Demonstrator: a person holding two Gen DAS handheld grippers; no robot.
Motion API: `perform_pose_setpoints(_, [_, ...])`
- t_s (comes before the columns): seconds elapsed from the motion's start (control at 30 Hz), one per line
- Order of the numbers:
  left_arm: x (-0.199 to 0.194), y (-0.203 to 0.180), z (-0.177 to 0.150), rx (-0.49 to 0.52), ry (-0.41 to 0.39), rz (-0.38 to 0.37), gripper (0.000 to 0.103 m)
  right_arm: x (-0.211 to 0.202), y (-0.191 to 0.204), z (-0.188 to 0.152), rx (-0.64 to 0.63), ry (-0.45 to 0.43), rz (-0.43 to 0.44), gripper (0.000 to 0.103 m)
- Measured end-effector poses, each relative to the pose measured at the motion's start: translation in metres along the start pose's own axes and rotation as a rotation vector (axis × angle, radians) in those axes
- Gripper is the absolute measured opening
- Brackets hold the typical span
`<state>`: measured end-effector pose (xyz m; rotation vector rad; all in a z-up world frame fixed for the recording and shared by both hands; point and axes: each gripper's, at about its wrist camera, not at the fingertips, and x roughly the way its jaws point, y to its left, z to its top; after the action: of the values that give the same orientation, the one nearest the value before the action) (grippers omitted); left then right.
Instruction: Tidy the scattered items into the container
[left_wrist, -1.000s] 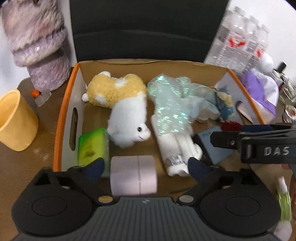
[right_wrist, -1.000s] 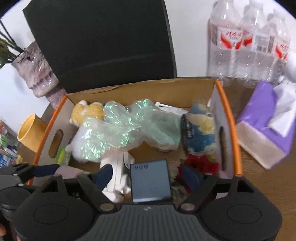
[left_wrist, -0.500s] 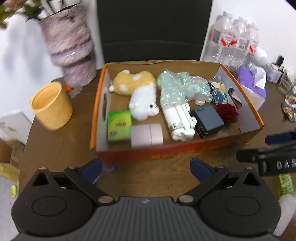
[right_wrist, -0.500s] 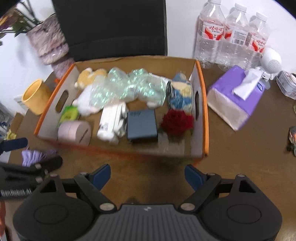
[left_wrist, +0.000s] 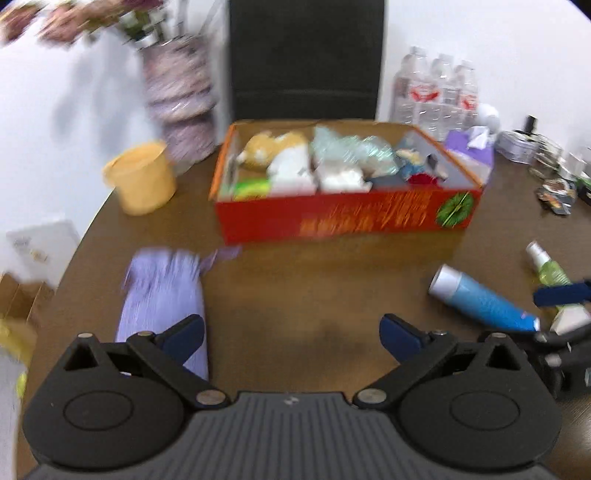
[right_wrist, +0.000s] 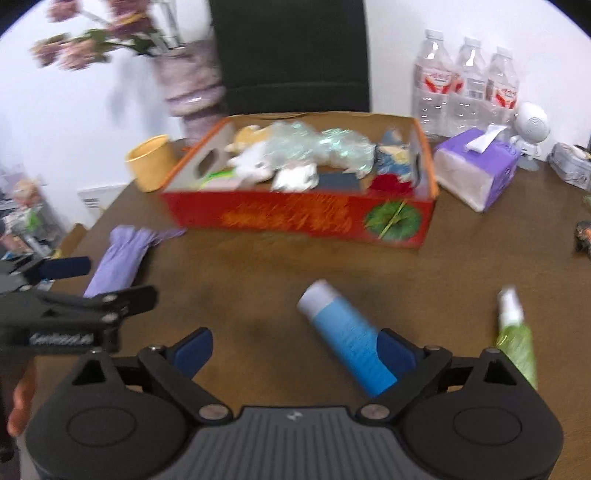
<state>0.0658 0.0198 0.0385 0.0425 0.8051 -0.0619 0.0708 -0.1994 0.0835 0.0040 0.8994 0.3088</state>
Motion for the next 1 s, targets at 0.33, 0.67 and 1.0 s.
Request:
perform_pose_setpoints(0.33, [-0.020, -0.015, -0.094, 0.019, -0.176, 0.037, 0.103, -0.002, -0.001, -0.097, 0.059, -0.168, -0.050, 0.096])
perform_pose_setpoints(0.67, [-0.012, -0.022, -0.101, 0.015, -0.107, -0.006, 0.103, 0.004, 0.006, -0.118, 0.027, -0.212, -0.124, 0.103])
perform_pose_setpoints(1.0, [-0.011, -0.021, -0.103, 0.003, -0.105, -0.005, 0.103, 0.007, 0.010, -0.117, 0.003, -0.196, -0.167, 0.103])
